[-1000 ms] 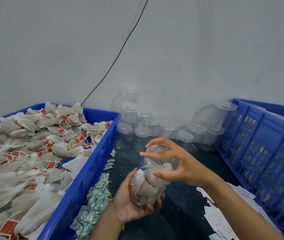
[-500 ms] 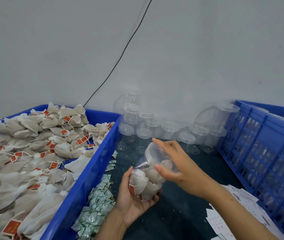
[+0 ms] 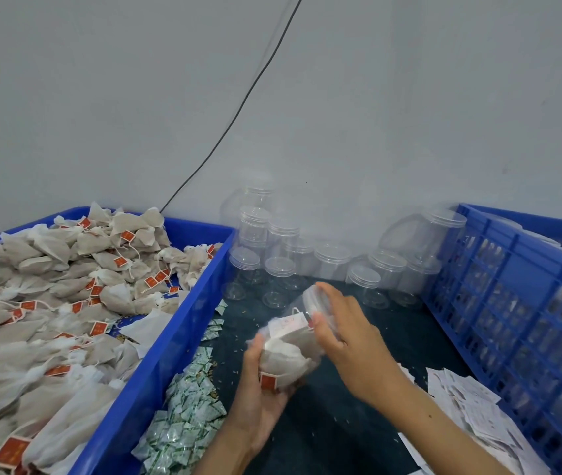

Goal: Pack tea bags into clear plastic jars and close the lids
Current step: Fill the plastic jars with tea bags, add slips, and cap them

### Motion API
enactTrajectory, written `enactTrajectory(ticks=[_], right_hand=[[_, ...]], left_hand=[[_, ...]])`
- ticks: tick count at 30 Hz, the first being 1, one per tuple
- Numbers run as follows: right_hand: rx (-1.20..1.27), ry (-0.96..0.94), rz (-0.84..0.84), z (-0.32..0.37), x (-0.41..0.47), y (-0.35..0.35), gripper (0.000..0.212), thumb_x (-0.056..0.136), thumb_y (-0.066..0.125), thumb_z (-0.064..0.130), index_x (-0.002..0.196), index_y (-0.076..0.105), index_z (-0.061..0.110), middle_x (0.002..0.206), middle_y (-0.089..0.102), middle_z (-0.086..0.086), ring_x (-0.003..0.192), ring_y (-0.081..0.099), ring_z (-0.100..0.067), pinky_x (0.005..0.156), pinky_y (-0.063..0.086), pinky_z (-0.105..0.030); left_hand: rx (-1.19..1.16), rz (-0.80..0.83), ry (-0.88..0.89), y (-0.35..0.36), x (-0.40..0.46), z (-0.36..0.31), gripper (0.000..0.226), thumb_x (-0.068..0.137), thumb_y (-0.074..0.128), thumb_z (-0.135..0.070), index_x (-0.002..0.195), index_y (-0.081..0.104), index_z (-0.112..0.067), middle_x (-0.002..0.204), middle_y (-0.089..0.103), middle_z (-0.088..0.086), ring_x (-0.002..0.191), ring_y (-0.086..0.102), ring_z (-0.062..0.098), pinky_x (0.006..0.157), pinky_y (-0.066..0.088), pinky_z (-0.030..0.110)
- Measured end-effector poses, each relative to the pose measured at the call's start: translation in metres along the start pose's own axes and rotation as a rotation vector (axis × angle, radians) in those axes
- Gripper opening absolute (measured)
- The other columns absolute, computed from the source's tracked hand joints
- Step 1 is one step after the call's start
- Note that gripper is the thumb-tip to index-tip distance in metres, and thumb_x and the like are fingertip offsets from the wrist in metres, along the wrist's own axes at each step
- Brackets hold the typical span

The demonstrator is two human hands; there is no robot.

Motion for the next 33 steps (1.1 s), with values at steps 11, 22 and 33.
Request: enactTrajectory(ticks=[11,22,33], right_hand=[[0.137,-0.082,-0.017,-0.010,-0.006,-0.005,0.045,0.095,0.022,0.063,0.128,0.043,0.041,0.128,0.048,0.012,0.120,0.047,-0.009,0.101,0.042,-0.035],[0.022,-0.082,0.028,-0.014,-0.012,-0.005,0.040,0.094,0.027,0.061,0.133,0.024,0.053,0.134,0.034,0.024,0.118,0.042,0.003,0.099,0.041,-0.032],[-0.311,-0.165,0.005,-0.002,-0.004,-0.010,0.074,0.080,0.008,0.076,0.136,0.029,0.033,0.119,0.038,0.013,0.085,0.052,-0.008,0.069,0.038,-0.029]], left_hand=[[0.190,-0.038,0.031,0.003,-0.002,0.000,0.057,0.082,0.060,-0.049,0.124,0.060,-0.011,0.115,0.069,0.015,0.097,0.069,0.029,0.073,0.055,0.035],[0.131,-0.032,-0.012,0.005,-0.002,0.003,0.056,0.083,0.049,-0.050,0.121,0.064,-0.012,0.114,0.068,0.019,0.091,0.068,0.029,0.069,0.050,0.036],[-0.040,-0.078,-0.186,-0.002,0.003,0.010,0.056,0.072,0.060,-0.055,0.097,0.075,-0.007,0.091,0.066,0.023,0.066,0.061,0.031,0.049,0.044,0.029]])
Point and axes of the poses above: each hand's wrist, its own x-axis towards the middle knuckle, its own y-axis out of the palm, z = x × y, the point moved 3 cm from there along x, towards the middle knuckle
